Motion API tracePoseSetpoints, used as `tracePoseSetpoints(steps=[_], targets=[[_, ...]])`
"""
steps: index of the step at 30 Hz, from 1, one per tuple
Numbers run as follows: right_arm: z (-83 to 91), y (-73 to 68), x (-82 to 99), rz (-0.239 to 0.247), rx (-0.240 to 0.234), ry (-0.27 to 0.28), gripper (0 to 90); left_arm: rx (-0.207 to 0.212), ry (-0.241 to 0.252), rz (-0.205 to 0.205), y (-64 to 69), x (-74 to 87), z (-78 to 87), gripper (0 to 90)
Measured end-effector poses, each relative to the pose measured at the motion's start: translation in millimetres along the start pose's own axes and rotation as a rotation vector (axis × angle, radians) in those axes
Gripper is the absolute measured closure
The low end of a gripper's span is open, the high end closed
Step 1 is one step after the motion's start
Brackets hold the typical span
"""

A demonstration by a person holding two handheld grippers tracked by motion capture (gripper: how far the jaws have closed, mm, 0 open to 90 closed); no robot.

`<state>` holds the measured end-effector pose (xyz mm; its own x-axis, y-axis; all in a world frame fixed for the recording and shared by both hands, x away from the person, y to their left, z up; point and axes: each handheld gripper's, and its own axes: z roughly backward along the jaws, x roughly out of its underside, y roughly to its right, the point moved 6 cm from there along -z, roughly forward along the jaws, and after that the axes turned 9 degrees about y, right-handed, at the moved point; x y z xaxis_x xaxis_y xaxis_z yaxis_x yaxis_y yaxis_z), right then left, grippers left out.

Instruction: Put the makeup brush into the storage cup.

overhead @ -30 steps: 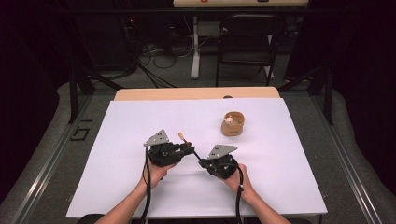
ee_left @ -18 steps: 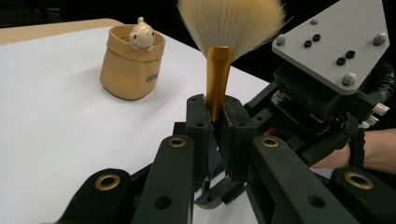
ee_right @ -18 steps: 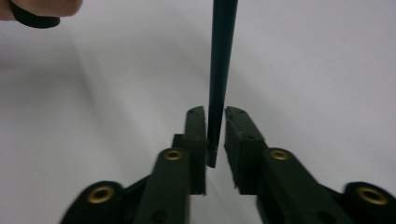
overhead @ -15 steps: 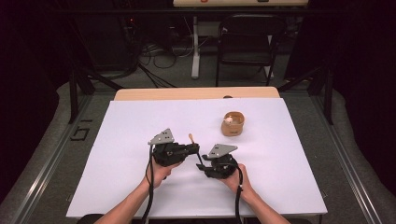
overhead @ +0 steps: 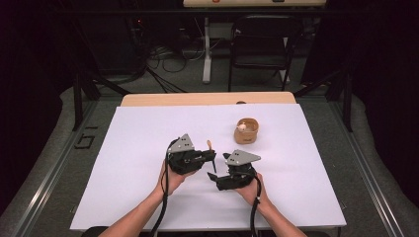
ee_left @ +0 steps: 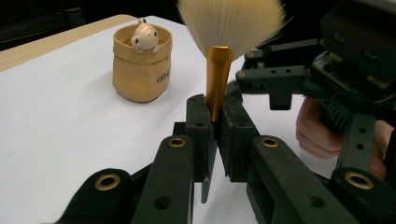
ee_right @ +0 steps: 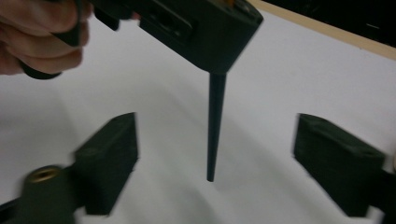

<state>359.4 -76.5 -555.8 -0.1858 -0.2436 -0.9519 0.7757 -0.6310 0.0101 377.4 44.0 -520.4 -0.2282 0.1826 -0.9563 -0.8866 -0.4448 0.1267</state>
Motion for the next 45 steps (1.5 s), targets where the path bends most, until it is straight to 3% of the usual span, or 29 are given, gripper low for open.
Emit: tracePoseSetpoints(steps=[5,13,20,30,33,39,45], targets=[[5.5,1.5,-4.8,0.020,0.031,0.025,45.0,-0.010,-0.009,-0.010,0.8,-1.9,-4.1,83.1],[8.2,6.2,-6.1,0.018,0.038,0.038,69.8,-0.008,-0.012,0.000,1.2,-2.6,-10.7,83.0],[9.3,9.1,-5.4,0.016,0.050,0.035,81.6,0.000,-0.011,0.000,4.1,-4.2,-15.4,83.1],[9.6,11.3,-5.1,0.012,0.058,0.033,83.6,0.005,0.002,0.018,2.6,-4.1,-15.9,82.4],[10.5,12.0,-5.5,0.005,0.061,0.037,83.7,0.033,0.026,0.046,1.4,-4.5,-14.6,73.2],[11.2,16.7,-3.9,-0.002,0.077,0.030,83.8,0.003,0.027,0.060,-8.9,-0.2,-7.2,41.3],[13.8,22.7,-2.9,-0.013,0.091,0.030,83.7,-0.045,0.040,0.071,-22.8,7.3,8.6,26.6]])
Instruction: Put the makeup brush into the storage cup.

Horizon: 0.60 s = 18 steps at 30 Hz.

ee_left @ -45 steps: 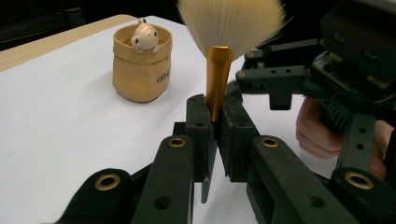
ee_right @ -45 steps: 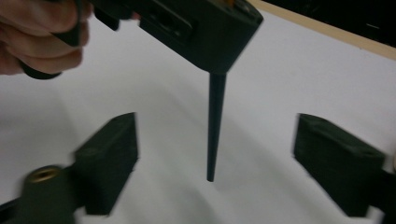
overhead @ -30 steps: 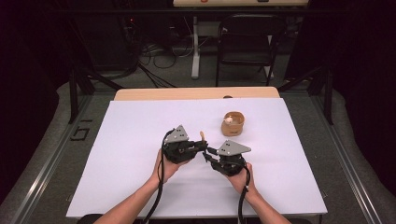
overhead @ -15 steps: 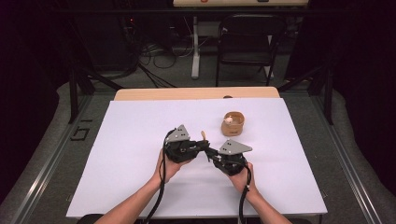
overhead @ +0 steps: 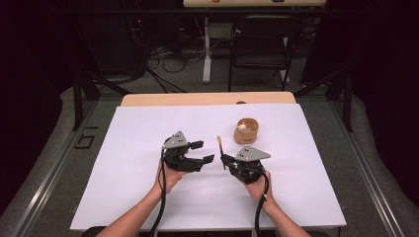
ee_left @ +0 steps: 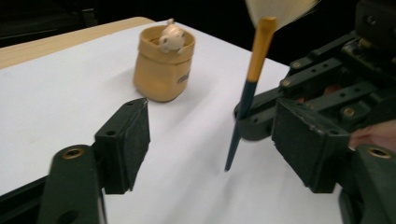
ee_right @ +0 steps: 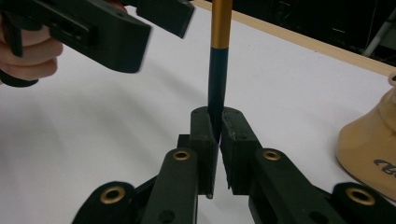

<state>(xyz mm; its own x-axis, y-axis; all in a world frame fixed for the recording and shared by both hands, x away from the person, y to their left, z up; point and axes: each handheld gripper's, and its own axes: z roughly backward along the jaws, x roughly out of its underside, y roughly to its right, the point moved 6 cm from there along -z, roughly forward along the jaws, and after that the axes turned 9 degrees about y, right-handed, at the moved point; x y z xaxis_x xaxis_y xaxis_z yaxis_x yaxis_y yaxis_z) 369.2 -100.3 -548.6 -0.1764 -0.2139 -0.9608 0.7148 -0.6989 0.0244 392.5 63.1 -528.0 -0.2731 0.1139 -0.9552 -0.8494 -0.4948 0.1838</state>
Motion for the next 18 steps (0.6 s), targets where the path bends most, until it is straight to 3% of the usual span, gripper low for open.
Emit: tracePoseSetpoints(steps=[3,7,18], targets=[[0.9,2.9,0.2,-0.004,0.008,0.002,83.7,-0.028,-0.013,-0.005,-7.5,5.2,8.6,20.6],[2.3,6.2,0.0,-0.008,0.013,0.005,83.7,-0.062,-0.055,-0.046,-13.8,13.9,18.3,15.4],[11.9,22.2,-1.1,-0.012,0.049,0.009,83.7,-0.130,-0.088,-0.054,-28.1,31.3,46.2,8.8]])
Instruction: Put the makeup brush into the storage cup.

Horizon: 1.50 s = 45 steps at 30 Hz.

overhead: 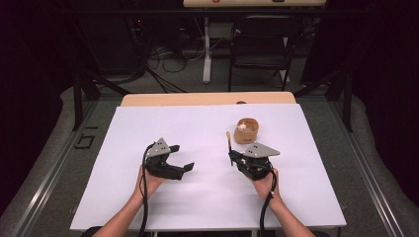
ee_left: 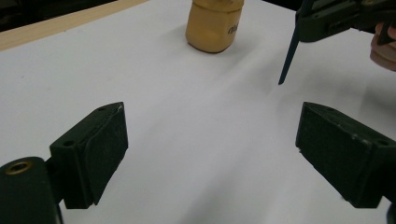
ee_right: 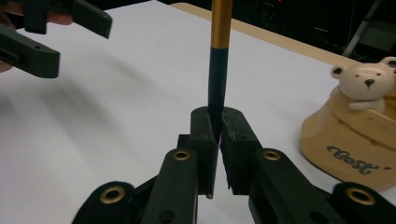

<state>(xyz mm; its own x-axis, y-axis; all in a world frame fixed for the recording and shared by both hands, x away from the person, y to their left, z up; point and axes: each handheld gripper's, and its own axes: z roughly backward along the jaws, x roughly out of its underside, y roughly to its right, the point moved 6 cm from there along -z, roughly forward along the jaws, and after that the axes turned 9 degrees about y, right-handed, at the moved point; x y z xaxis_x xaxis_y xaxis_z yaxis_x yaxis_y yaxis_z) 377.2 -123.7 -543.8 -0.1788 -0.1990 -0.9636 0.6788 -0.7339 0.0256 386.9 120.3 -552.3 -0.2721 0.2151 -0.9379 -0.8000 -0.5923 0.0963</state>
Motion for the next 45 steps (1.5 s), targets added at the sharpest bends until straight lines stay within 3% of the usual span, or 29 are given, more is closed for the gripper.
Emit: tracePoseSetpoints(steps=[6,10,20,23,32,45], targets=[[4.9,10.3,-2.2,0.000,0.016,0.010,83.7,-0.026,-0.017,0.019,-7.9,9.0,11.2,4.4],[9.5,17.6,-2.5,-0.009,0.033,0.007,83.7,-0.027,-0.030,0.020,-6.2,15.7,12.7,1.2],[23.2,32.2,-6.0,-0.005,0.068,0.024,83.7,-0.014,-0.012,-0.028,1.7,29.5,21.3,0.0],[25.4,35.9,-6.2,-0.005,0.075,0.022,83.7,-0.024,-0.029,-0.033,0.1,31.8,20.1,0.0],[28.7,45.3,-9.9,0.019,0.077,0.029,83.7,-0.030,-0.048,-0.085,-2.2,32.2,16.7,0.0],[34.7,59.3,-18.3,0.010,0.085,0.041,83.7,-0.049,-0.011,-0.075,-7.6,29.7,19.6,0.0]])
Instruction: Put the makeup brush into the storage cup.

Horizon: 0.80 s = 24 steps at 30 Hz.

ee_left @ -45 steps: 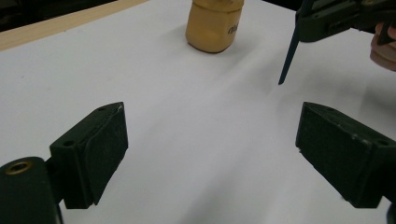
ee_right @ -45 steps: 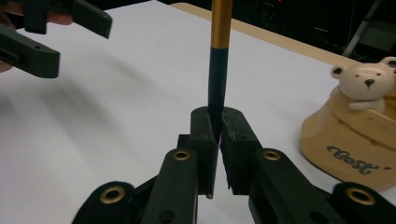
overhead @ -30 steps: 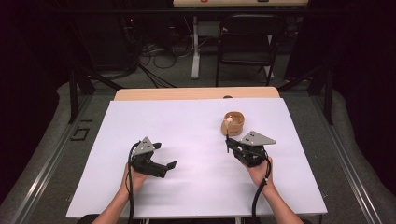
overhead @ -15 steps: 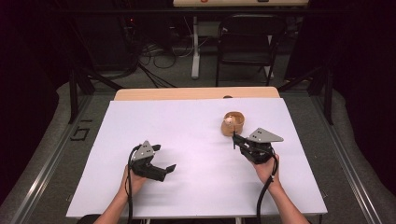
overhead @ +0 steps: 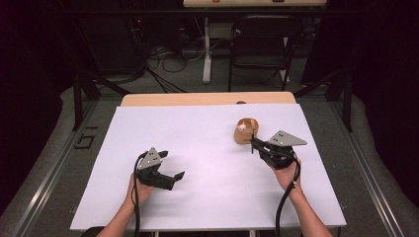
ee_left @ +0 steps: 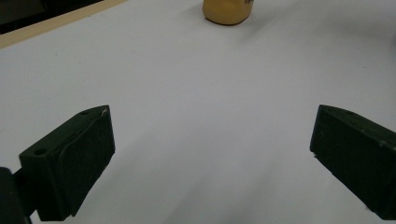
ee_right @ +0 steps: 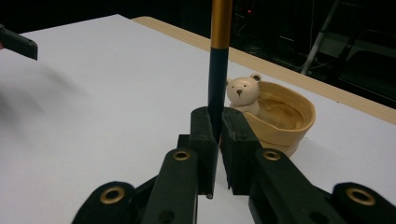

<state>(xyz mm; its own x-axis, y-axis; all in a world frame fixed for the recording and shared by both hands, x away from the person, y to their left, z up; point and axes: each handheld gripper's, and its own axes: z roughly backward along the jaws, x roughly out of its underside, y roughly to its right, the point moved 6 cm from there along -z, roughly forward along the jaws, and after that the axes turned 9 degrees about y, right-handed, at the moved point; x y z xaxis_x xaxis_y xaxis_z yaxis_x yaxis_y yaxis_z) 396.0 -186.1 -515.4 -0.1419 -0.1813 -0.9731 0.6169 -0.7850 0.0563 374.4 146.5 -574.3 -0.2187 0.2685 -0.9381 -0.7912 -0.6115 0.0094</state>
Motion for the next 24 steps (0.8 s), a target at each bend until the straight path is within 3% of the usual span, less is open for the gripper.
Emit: tracePoseSetpoints(steps=[24], targets=[[1.2,25.6,-14.0,-0.042,0.028,-0.011,83.8,0.003,-0.011,0.002,-1.2,1.0,-1.1,0.0]])
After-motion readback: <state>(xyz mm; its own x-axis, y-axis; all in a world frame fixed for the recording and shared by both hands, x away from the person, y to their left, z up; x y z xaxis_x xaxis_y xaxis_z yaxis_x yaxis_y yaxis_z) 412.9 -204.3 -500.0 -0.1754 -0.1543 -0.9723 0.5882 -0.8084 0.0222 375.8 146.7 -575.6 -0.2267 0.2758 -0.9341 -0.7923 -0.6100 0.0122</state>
